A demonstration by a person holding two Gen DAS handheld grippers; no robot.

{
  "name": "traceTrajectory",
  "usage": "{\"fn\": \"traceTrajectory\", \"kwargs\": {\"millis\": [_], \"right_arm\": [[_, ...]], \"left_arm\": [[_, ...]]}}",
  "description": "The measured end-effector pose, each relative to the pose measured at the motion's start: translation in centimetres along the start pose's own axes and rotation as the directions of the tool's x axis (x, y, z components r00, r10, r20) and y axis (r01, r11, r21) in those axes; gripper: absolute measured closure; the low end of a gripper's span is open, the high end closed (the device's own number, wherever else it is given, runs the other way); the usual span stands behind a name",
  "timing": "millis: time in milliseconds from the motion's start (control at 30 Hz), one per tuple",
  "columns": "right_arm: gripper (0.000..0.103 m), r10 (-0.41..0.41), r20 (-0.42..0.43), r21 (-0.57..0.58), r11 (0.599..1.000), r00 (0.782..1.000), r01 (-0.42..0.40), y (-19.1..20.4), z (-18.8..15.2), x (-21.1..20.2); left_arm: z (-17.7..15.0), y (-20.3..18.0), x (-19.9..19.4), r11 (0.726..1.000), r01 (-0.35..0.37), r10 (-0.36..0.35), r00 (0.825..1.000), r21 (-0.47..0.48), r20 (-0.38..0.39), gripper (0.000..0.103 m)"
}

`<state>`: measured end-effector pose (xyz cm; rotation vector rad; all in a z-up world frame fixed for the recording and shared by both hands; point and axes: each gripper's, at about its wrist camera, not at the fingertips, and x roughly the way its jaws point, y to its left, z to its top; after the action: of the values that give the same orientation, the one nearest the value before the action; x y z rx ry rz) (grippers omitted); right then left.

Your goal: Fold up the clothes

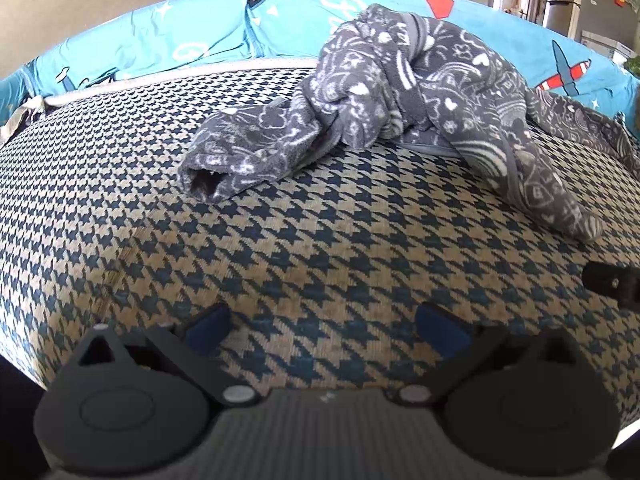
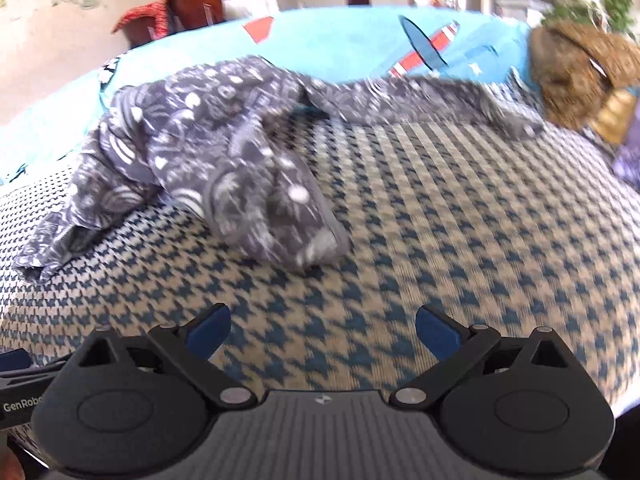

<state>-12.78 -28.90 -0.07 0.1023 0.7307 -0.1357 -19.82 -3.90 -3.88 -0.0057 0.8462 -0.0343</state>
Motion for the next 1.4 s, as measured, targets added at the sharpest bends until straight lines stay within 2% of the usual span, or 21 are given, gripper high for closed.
{"fn": "traceTrajectory", "kwargs": {"millis": [200, 367, 433, 567, 700, 900, 967, 1033, 1133, 1233, 1300, 1400], "right_arm": [[0.006, 0.045, 0.009, -0.083, 0.996, 0.999, -0.044, 1.2, 2.2, 1.3], [0.017, 0.091, 0.009, -0.192, 0.977, 0.996, -0.088, 2.7, 3.7, 2.6], [0.018, 0.102, 0.003, -0.237, 0.967, 0.995, -0.099, 3.5, 4.1, 3.4], [0.024, 0.069, -0.010, -0.295, 0.953, 0.998, -0.069, 4.7, 4.1, 5.3], [0.030, 0.071, -0.015, -0.314, 0.947, 0.997, -0.072, 5.3, 4.2, 6.4], [0.054, 0.088, -0.010, -0.327, 0.941, 0.996, -0.086, 5.9, 4.6, 7.7], [0.072, 0.106, -0.004, -0.306, 0.947, 0.994, -0.102, 5.8, 5.0, 7.7], [0.084, 0.155, 0.004, -0.245, 0.958, 0.988, -0.150, 5.0, 5.8, 7.0], [0.086, 0.224, 0.045, -0.156, 0.964, 0.974, -0.214, 3.8, 6.9, 5.6], [0.086, 0.245, 0.155, -0.074, 0.969, 0.957, -0.236, 1.7, 8.4, 3.2], [0.087, 0.219, 0.229, 0.000, 0.975, 0.949, -0.224, -0.2, 9.5, 2.1], [0.087, 0.094, 0.297, 0.103, 0.986, 0.950, -0.130, -2.8, 10.4, 1.5]], "left_arm": [[0.9, 0.5, 0.4, 1.000, 0.001, -0.001, 1.000, -0.026, -0.007, 0.000], [1.6, 0.5, 0.8, 0.999, 0.008, -0.008, 1.000, -0.031, -0.013, 0.000], [1.7, 0.4, 1.1, 1.000, 0.006, -0.006, 1.000, -0.025, -0.013, 0.000], [1.6, -0.2, 1.2, 1.000, 0.004, -0.004, 1.000, -0.013, -0.010, 0.000], [1.8, -0.5, 1.6, 1.000, -0.002, 0.002, 1.000, -0.004, -0.009, 0.000], [2.1, -0.6, 2.1, 1.000, -0.006, 0.006, 1.000, 0.003, -0.007, 0.000], [2.0, -0.7, 2.1, 1.000, -0.012, 0.012, 1.000, 0.011, -0.003, 0.000], [1.9, -0.8, 2.2, 1.000, -0.017, 0.017, 1.000, 0.017, 0.002, 0.000], [1.8, -1.0, 2.1, 1.000, -0.018, 0.018, 1.000, 0.020, 0.007, 0.000], [1.4, -1.3, 2.0, 1.000, -0.019, 0.018, 1.000, 0.024, 0.013, 0.000], [1.4, -1.5, 2.0, 0.999, -0.022, 0.022, 1.000, 0.029, 0.016, 0.000], [1.4, -1.4, 2.2, 0.999, -0.026, 0.026, 0.999, 0.030, 0.019, 0.000]]}}
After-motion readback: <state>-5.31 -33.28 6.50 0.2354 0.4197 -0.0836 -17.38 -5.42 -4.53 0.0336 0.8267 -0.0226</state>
